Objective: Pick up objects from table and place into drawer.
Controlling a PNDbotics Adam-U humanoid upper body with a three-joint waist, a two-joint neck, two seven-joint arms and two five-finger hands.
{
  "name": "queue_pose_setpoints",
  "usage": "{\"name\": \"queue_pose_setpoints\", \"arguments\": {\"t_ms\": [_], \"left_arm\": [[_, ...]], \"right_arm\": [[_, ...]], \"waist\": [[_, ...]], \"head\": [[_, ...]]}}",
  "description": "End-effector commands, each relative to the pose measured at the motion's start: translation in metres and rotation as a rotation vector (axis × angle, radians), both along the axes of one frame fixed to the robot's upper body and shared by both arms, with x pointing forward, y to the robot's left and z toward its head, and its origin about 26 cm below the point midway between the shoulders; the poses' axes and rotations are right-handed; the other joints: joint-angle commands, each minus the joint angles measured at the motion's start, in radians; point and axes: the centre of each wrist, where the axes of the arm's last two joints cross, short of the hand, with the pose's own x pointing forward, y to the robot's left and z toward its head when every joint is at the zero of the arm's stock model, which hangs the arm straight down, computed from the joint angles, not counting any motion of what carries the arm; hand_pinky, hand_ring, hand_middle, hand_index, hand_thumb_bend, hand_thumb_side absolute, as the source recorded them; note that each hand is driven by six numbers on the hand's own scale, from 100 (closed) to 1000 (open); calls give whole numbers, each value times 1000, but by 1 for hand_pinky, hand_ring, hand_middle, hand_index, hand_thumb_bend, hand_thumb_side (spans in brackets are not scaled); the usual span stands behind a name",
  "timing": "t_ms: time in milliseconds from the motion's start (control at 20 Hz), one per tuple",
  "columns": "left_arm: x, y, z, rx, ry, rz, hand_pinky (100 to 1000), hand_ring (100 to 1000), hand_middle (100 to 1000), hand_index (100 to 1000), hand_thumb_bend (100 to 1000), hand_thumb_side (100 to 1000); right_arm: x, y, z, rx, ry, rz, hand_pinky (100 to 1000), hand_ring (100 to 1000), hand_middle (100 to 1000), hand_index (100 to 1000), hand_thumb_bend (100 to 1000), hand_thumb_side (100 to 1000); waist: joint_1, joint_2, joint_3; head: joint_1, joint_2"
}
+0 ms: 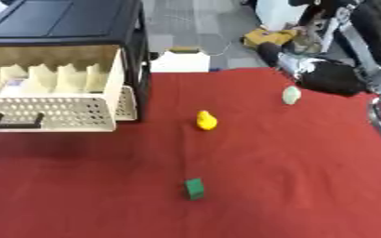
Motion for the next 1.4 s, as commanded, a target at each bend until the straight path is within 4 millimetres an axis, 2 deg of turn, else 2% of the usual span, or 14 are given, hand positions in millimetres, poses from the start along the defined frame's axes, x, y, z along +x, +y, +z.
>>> {"name": "queue_pose_setpoints", "arguments": {"t_ms": [50, 200, 300, 450, 700, 950, 1100, 1250, 1400], "left_arm": [[-2, -2, 4, 7, -4, -16, 100, 100, 100, 815, 161, 1000], [-2, -4, 2, 8, 8, -27, 100, 100, 100, 814, 158, 1000], [-2, -5, 2, 7, 14, -33, 100, 100, 100, 811, 156, 1000], [-2, -6, 0, 6, 23, -41, 100, 100, 100, 807, 152, 1000], [-2, -7, -2, 7, 37, -51, 100, 100, 100, 797, 141, 1000], [-2, -8, -4, 4, 54, -58, 100, 100, 100, 792, 138, 1000], [-2, -8, -5, 0, 59, -61, 100, 100, 100, 791, 135, 1000], [-2, -9, -6, -5, 68, -66, 100, 100, 100, 787, 131, 1000], [-2, -9, -8, -9, 77, -68, 100, 100, 100, 785, 130, 1000]], "right_arm": [[-4, 1, 12, -61, 25, 32, 726, 752, 560, 845, 580, 945], [-4, 3, 12, -83, 65, 59, 739, 764, 562, 859, 603, 917], [-4, 4, 11, -97, 89, 69, 745, 772, 548, 863, 641, 867], [-3, 7, 9, -117, 119, 78, 752, 780, 530, 867, 646, 807], [-3, 10, 4, -160, 209, 106, 742, 771, 526, 869, 662, 627], [-2, 13, 2, -171, 320, 147, 744, 775, 528, 890, 641, 412], [-2, 14, 2, -186, 375, 165, 753, 785, 542, 911, 626, 348], [-2, 17, 1, -205, 421, 181, 764, 797, 547, 858, 602, 295], [-1, 21, -1, -226, 466, 204, 769, 802, 551, 861, 584, 246]], "waist": [[-2, -18, 3], [-4, -20, 5], [-5, -20, 7], [-7, -20, 8], [-9, -21, 11], [-10, -22, 15], [-11, -22, 15], [-12, -22, 17], [-12, -23, 18]], "head": [[-2, 2], [-1, 0], [-1, -1], [0, -3], [2, -3], [4, -6], [6, -5], [7, -5], [5, -3]]}}
